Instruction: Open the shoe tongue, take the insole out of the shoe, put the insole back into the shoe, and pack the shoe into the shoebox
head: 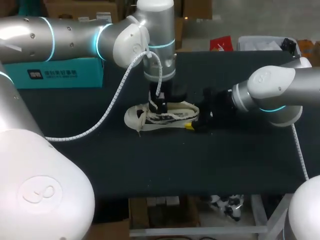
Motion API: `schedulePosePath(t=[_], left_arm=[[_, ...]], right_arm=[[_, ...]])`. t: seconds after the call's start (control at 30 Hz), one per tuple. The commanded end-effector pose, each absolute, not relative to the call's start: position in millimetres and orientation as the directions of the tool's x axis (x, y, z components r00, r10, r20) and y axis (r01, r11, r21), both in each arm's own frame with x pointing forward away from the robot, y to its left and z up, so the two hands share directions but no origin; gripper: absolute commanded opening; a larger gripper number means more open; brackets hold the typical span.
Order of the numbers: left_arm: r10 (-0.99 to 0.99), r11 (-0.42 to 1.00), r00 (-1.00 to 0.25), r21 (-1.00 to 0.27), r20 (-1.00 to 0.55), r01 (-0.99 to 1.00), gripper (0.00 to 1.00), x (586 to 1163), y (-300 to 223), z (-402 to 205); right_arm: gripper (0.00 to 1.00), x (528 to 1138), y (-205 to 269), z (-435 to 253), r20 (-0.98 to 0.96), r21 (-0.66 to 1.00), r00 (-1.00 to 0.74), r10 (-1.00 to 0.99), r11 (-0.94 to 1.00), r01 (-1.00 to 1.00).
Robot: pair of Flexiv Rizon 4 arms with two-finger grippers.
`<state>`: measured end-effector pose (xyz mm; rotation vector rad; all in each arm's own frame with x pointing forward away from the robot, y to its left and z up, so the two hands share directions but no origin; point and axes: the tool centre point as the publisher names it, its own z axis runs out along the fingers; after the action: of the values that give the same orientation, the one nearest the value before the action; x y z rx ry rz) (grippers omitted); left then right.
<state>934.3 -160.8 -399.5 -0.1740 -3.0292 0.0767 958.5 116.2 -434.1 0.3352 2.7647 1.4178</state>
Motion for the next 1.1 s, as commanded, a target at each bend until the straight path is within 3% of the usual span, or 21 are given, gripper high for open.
schedulePosePath(t=[0.03,0.57,0.87,0.97,1.07,1.1], left_arm=[[0.109,0.993,-0.992,-0.044,0.063,0.106,0.34,925.4,-168.3,-444.5],[0.104,0.993,-0.988,-0.046,-0.111,0.109,0.38,978.2,-172.2,-498.7],[0.116,0.991,-0.979,-0.046,-0.167,0.125,0.35,1004.9,-182.8,-513.6],[0.121,0.991,-0.978,-0.04,-0.172,0.13,0.29,1012.0,-186.7,-517.7],[0.123,0.99,-0.978,-0.04,-0.17,0.132,0.15,1018.0,-189.0,-519.2],[0.124,0.99,-0.978,-0.041,-0.169,0.133,0.04,1019.0,-189.1,-518.6]], right_arm=[[0.0,964.2,117.4,-444.0,0.086,0.806,-0.976,0.198,0.562,0.185],[0.0,964.2,117.4,-444.0,0.086,0.806,-0.976,0.198,0.562,0.185],[0.0,964.2,117.4,-444.0,0.086,0.806,-0.976,0.198,0.562,0.185],[0.0,964.2,117.4,-444.0,0.086,0.806,-0.976,0.198,0.562,0.185],[0.0,964.2,117.4,-444.0,0.086,0.806,-0.976,0.198,0.562,0.185],[0.0,964.2,117.4,-444.0,0.086,0.806,-0.976,0.198,0.562,0.185]])
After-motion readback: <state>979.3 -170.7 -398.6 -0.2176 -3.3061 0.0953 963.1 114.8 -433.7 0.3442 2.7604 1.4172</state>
